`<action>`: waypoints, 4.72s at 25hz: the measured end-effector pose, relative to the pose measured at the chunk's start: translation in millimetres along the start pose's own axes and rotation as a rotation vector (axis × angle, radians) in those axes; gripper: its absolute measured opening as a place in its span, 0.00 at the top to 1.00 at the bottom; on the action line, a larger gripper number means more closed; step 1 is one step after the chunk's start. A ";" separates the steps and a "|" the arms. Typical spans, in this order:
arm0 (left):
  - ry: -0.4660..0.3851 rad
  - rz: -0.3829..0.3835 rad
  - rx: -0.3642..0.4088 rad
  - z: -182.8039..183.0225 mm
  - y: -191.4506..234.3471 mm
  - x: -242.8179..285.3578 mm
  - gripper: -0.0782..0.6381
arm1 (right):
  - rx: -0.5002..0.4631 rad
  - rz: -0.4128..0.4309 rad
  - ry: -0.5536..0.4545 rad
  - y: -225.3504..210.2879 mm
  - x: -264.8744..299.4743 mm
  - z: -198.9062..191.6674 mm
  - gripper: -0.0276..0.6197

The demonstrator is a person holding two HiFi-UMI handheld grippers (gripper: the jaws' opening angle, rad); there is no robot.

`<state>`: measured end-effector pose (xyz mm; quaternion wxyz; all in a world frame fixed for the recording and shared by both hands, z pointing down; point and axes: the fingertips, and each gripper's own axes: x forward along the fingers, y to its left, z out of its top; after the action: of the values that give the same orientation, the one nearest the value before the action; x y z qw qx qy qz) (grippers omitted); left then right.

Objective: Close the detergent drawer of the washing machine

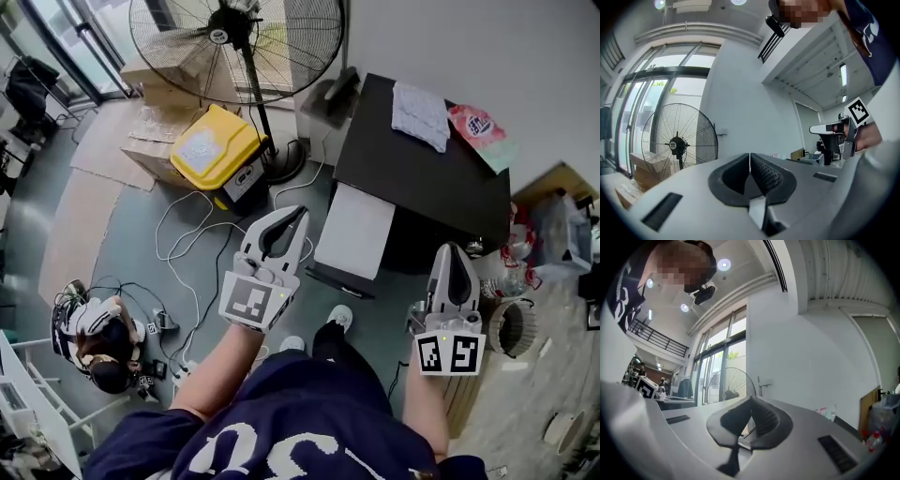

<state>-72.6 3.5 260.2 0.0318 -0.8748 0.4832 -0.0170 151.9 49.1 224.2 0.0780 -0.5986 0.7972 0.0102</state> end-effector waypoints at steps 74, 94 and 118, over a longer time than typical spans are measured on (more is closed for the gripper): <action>0.596 -0.504 -0.187 -289.3 -51.1 -20.4 0.69 | 0.141 0.510 0.837 41.5 -68.1 -331.8 0.80; 0.583 -0.517 -0.171 -273.6 -43.8 3.8 0.70 | 0.171 0.456 0.751 27.2 -44.4 -313.7 0.80; 0.553 -0.463 -0.146 -271.4 -25.1 65.0 0.70 | 0.164 0.328 0.725 -7.7 12.1 -316.0 0.78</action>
<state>-33.2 -48.9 532.6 -0.1674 -0.9232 0.2628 -0.2249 120.5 0.7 535.3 -0.1632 -0.4202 0.8560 -0.2529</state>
